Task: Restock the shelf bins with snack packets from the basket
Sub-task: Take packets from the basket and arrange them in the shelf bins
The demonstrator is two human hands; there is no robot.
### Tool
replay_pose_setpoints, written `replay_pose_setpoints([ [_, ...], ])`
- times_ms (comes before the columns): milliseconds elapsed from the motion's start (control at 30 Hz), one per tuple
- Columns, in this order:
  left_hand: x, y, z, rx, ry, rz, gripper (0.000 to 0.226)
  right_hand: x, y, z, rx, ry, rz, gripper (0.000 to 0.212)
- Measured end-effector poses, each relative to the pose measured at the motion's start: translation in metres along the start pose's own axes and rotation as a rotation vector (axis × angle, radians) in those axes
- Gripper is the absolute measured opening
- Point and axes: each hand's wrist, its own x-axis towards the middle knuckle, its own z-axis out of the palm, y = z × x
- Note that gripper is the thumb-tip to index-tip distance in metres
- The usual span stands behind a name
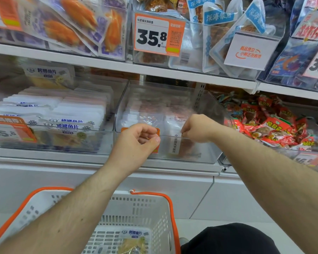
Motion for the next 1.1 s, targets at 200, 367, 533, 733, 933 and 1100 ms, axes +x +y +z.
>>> replay_pose_setpoints([
  [200, -0.003, -0.012, -0.002, 0.05, -0.053, -0.004, 0.023, 0.002, 0.002, -0.001, 0.062, -0.005, 0.056, 0.02],
  [367, -0.011, -0.023, -0.022, 0.177, -0.16, -0.011, 0.024, -0.015, -0.027, 0.009, -0.076, 0.427, -0.025, 0.028],
  [533, -0.032, -0.051, -0.056, 0.423, -0.316, -0.122, 0.021, -0.054, -0.101, 0.062, 0.258, 0.473, -0.289, 0.017],
  [733, -0.072, -0.121, -0.099, 0.716, -0.554, -0.333, 0.014, -0.041, -0.144, 0.172, 0.263, -0.126, -0.231, 0.015],
  [933, -0.104, -0.182, -0.136, 0.691, -0.582, -0.572, 0.005, -0.024, -0.132, 0.301, 0.107, -0.53, -0.082, 0.017],
  [1100, -0.12, -0.226, -0.159, 0.7, -0.58, -0.74, 0.005, -0.037, -0.132, 0.385, 0.052, -0.755, 0.031, 0.022],
])
